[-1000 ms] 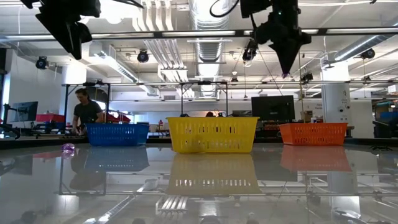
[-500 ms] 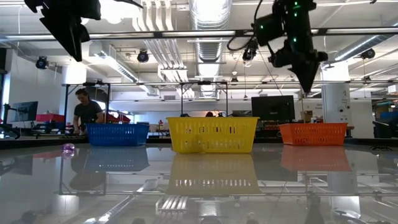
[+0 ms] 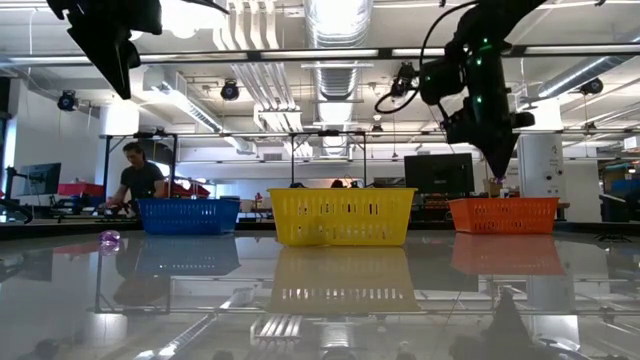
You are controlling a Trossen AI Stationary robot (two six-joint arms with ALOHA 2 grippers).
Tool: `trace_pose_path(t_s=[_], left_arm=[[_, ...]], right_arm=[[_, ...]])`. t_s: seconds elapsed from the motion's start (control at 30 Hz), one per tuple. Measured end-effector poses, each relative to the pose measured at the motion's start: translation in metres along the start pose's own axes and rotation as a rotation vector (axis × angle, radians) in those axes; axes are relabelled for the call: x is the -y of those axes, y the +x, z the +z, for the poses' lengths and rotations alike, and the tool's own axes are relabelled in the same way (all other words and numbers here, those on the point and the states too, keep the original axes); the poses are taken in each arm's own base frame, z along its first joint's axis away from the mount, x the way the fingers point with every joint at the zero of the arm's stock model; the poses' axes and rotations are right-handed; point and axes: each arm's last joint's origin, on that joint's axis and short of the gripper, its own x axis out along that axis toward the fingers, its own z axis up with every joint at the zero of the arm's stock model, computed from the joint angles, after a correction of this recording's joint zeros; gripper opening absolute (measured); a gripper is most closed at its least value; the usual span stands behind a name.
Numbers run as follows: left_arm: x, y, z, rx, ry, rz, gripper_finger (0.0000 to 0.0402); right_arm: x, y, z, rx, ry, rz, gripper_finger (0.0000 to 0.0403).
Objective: Sort Halloween decoration
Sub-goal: Put the purple witch hat toy into the orange bin, then put the black spider toy into the blue bin
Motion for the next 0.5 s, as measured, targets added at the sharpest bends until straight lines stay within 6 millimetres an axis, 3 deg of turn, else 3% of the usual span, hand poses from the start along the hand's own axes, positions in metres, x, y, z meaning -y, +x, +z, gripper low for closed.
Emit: trace_pose_path(t_s=[0.17, 0.5], left_arm=[[0.0, 0.0006, 0.0005, -0.003, 0.0, 0.0, 0.016], [0.0001, 0.0033, 0.0024, -0.021, 0.004, 0.0, 0.016]], right_arm=[[0.0002, 0.004, -0.0005, 0.013, -0.002, -0.037, 0.0016], [-0.0001, 0.0078, -0.0029, -0.002, 0.005, -0.042, 0.0088]])
